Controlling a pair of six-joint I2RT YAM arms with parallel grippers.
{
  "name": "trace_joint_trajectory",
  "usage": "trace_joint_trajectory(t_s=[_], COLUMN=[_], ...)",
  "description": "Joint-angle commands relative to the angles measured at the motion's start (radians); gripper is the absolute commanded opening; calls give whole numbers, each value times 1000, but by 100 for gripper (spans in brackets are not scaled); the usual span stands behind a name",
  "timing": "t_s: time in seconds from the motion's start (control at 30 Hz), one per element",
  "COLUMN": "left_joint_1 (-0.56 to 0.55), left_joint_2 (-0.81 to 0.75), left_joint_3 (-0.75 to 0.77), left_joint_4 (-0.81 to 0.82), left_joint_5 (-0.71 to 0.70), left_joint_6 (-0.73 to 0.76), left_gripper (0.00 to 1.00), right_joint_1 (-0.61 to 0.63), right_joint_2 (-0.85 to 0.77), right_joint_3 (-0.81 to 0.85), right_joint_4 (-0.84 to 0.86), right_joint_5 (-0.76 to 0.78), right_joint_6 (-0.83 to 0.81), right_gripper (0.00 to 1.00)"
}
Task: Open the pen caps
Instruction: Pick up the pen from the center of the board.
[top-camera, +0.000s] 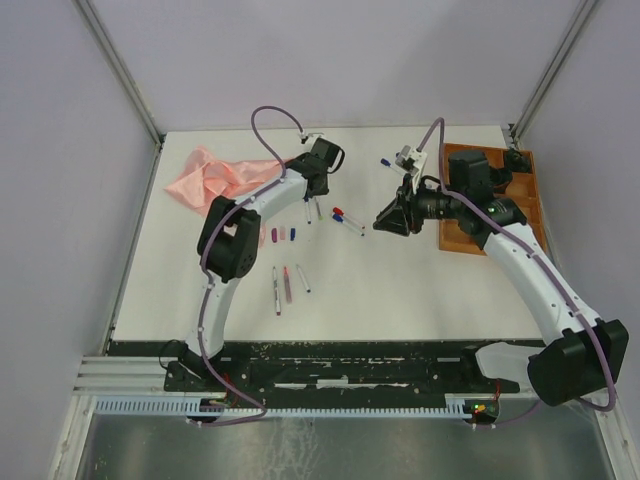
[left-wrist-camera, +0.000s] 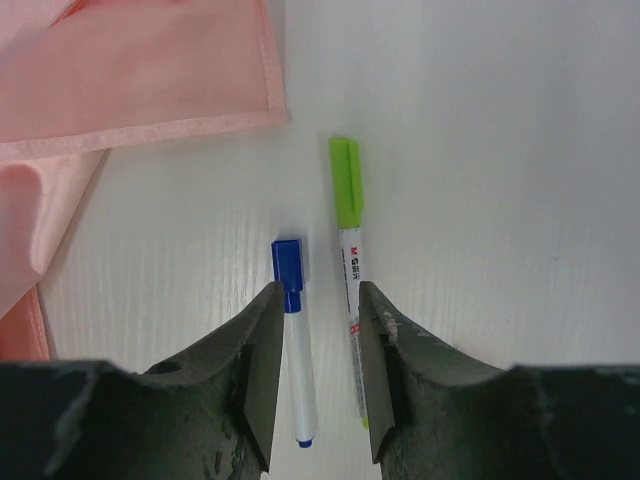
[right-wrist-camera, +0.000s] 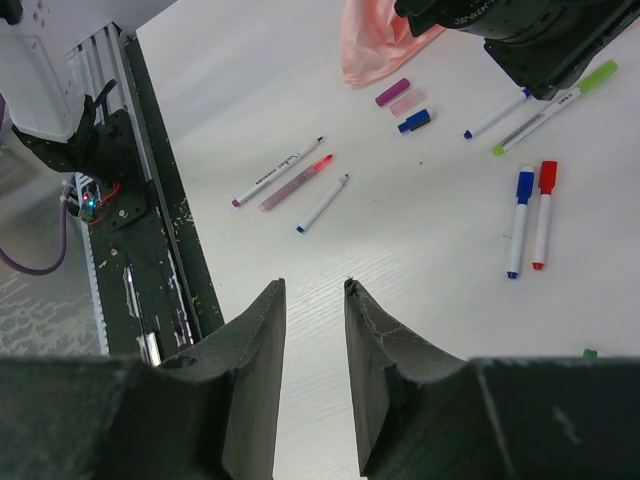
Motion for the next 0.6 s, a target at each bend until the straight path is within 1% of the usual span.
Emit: trace_joint_trajectory(t_s=[0.0,0.3,0.37,0.57], left_joint_1=[14,36,39,44], left_joint_2=[66,75,105,118], left_joint_3=[104,120,120,113], left_joint_4=[-47,-48,-47,-48], left_joint_5=[-33,-3,6,22], left_joint_6=[52,42,42,34], left_gripper=[42,42,42,42], right_joint_1=[0,-1,0,-1], right_joint_2=[12,27,29,32], right_joint_3=[24,27,29,27], right_joint_4=[5,-4,-5,-7], right_joint_5=[-2,-4,-5,-5], right_joint_6=[-34,-40,-40,-44], right_gripper=[38,38,38,38])
